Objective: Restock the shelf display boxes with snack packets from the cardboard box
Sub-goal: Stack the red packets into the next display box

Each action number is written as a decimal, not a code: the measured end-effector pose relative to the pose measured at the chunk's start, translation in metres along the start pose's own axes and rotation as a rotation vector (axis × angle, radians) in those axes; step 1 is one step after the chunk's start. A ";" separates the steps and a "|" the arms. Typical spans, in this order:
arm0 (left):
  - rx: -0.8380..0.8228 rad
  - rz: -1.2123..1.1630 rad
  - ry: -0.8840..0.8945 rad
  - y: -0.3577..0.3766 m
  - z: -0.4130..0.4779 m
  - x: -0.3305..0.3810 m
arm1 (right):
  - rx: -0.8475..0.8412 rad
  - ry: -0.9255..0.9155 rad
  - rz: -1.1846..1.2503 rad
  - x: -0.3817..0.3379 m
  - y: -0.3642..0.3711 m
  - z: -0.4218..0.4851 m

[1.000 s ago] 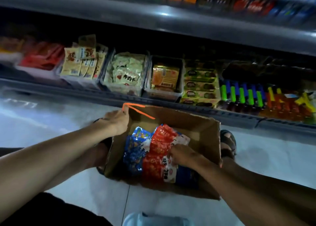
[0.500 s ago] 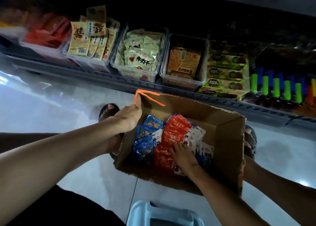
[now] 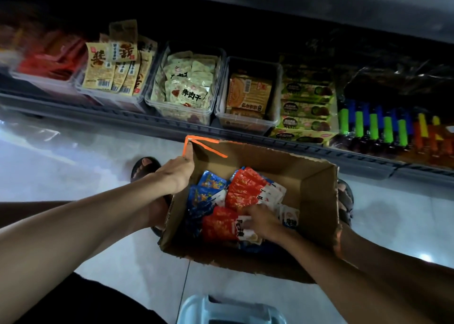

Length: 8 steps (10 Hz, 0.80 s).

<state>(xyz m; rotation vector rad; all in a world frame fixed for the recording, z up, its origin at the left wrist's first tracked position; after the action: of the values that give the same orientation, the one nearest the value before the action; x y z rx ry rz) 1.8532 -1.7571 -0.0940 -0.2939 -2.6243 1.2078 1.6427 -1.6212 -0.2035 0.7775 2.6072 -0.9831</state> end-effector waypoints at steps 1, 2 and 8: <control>0.024 0.039 0.020 -0.007 -0.001 0.006 | 0.006 0.011 0.099 -0.006 -0.047 -0.013; 0.065 0.106 0.044 -0.028 0.004 0.023 | 0.071 0.015 0.209 -0.018 -0.126 -0.050; -0.216 -1.272 0.509 -0.196 -0.102 0.128 | 0.097 -0.128 0.404 -0.080 -0.316 -0.238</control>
<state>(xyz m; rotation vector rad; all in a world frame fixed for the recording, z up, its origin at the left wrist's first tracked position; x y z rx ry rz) 1.7452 -1.7731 0.1373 0.8103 -1.8169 0.3225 1.5219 -1.6923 0.1753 1.1656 2.1860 -1.0008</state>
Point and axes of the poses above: each hand's wrist, its own z-axis towards the middle knuckle, its own y-axis out of the palm, x = y × z, the point moved 1 cm from there along z, towards the middle knuckle, and after that the axes turned 8 degrees about y, right-handed, at the moved point
